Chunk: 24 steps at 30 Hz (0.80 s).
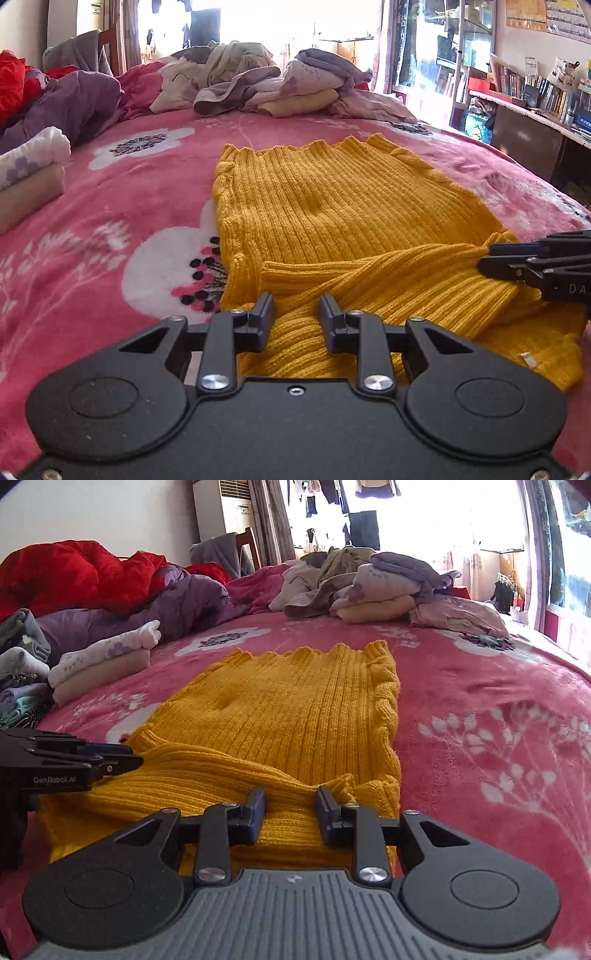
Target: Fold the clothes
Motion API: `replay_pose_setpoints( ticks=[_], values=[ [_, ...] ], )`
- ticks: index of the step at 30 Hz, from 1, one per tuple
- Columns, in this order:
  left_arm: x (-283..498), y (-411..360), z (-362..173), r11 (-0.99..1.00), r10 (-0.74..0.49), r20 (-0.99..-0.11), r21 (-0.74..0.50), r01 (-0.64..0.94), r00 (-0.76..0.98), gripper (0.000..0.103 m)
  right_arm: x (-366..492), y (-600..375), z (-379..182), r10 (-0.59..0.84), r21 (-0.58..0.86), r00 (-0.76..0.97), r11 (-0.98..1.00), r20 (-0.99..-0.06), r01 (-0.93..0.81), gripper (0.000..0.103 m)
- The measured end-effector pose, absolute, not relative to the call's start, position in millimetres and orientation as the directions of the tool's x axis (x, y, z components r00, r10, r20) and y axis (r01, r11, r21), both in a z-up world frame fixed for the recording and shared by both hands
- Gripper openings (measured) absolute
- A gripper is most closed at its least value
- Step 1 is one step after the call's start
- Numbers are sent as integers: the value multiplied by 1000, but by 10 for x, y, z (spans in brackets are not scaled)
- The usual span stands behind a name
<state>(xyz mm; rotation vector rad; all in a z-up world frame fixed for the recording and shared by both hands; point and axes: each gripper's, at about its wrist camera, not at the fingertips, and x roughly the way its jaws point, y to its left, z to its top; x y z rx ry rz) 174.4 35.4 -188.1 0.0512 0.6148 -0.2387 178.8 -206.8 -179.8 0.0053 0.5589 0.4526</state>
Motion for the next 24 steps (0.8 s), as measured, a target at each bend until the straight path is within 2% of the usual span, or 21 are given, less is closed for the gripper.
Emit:
replay_pose_setpoints(
  ticks=[4,6,7,9,11,13,14,16,24],
  values=[
    [1389,302,-1645,966,-178,-481,81,246,858,27,1598,-1937,-1626,369,6,800,910,-474,-416,29],
    [1246,303,-1603,959,-227,-450,51,278,864,27,1337,-1841,-1532,378,-91,841,892,-388,-443,29],
    [1256,298,-1637,956,-253,-475,12,294,843,28,1293,-1789,-1497,387,-106,835,882,-392,-459,31],
    [1368,236,-1843,954,-246,-565,1,299,788,31,1389,-1803,-1634,386,-45,807,891,-446,-452,35],
    [1390,229,-1916,954,-246,-569,2,301,784,32,1526,-1877,-1834,391,52,776,905,-495,-423,36],
    [1353,305,-1763,955,-279,-555,-71,289,784,33,1538,-1880,-1815,387,84,765,911,-516,-404,36],
    [1300,376,-1697,950,-308,-518,-114,292,798,45,1517,-1866,-1757,382,86,764,913,-520,-398,38],
    [1214,521,-1606,945,-326,-455,-178,274,828,56,1456,-1897,-1659,385,91,767,913,-513,-397,43],
    [1388,1070,-1667,903,-316,-481,-416,104,818,56,1465,-2432,-1498,408,236,764,913,-499,-334,50]
  ],
)
